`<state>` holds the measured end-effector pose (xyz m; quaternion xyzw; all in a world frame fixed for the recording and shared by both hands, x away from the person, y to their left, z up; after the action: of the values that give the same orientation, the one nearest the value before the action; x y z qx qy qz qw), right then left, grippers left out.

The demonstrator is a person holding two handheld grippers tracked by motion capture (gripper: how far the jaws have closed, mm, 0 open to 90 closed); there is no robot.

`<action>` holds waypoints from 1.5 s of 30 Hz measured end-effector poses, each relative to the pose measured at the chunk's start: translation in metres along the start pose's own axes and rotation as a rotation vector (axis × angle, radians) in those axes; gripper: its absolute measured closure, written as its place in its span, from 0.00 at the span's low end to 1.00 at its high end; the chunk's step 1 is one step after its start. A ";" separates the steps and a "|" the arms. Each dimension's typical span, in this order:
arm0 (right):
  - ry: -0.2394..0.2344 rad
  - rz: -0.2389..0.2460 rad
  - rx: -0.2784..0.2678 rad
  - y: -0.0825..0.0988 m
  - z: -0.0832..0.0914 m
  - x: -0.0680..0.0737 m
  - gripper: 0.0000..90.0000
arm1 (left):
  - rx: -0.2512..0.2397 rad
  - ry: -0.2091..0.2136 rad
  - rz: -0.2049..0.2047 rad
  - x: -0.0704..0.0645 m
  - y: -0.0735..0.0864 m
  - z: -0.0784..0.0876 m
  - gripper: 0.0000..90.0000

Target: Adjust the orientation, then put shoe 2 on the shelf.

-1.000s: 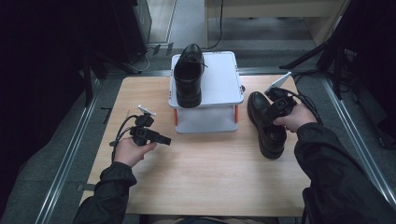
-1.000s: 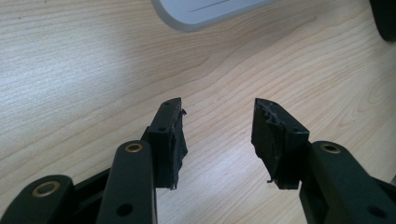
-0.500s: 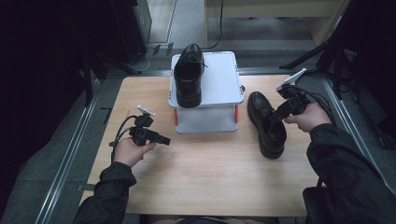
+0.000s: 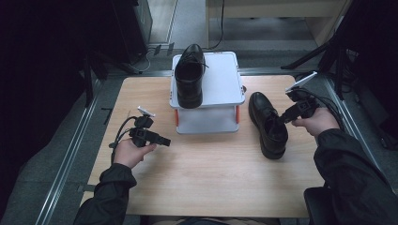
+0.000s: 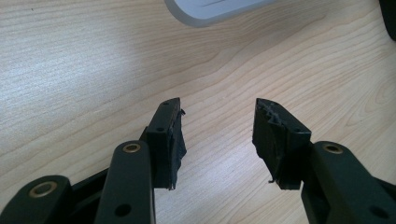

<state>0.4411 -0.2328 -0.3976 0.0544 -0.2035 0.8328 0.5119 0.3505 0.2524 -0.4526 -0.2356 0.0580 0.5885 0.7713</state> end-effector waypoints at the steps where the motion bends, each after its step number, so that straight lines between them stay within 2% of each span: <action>1: 0.006 -0.001 -0.001 0.001 0.000 -0.001 0.71 | 0.002 0.000 -0.001 0.000 0.000 0.000 0.58; 13: 0.013 -0.029 -0.010 0.012 -0.016 -0.012 0.71 | -0.003 0.000 0.003 0.000 0.000 0.000 0.58; 17: 0.042 -0.038 -0.007 0.014 -0.027 -0.014 0.72 | -0.004 0.001 0.007 0.000 -0.001 0.000 0.58; 27: 0.048 -0.111 0.016 0.012 -0.046 -0.026 0.77 | -0.005 0.004 0.005 0.002 -0.002 -0.001 0.59; 32: 0.045 -0.125 0.026 0.010 -0.051 -0.027 0.77 | -0.001 0.005 0.003 0.001 -0.002 -0.002 0.59; 36: 0.068 -0.126 0.034 0.008 -0.054 -0.026 0.79 | -0.001 0.005 0.001 0.000 -0.003 -0.002 0.59; 40: 0.063 -0.144 0.038 0.008 -0.054 -0.027 0.83 | 0.001 0.003 0.001 0.000 -0.002 -0.003 0.59; 45: 0.072 -0.158 0.072 0.005 -0.054 -0.027 0.89 | -0.001 0.006 0.002 0.000 -0.003 -0.002 0.59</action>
<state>0.4558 -0.2357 -0.4564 0.0587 -0.1498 0.7980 0.5809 0.3534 0.2514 -0.4539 -0.2376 0.0601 0.5884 0.7705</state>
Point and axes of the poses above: each handheld gripper's, and its own axes: z roughly backward along the jaws, y roughly out of its underside, x roughly to its left, the point moved 2 cm from there along -z, roughly forward along the jaws, and after that the axes turned 3 degrees about -y, right-handed, at the moved point
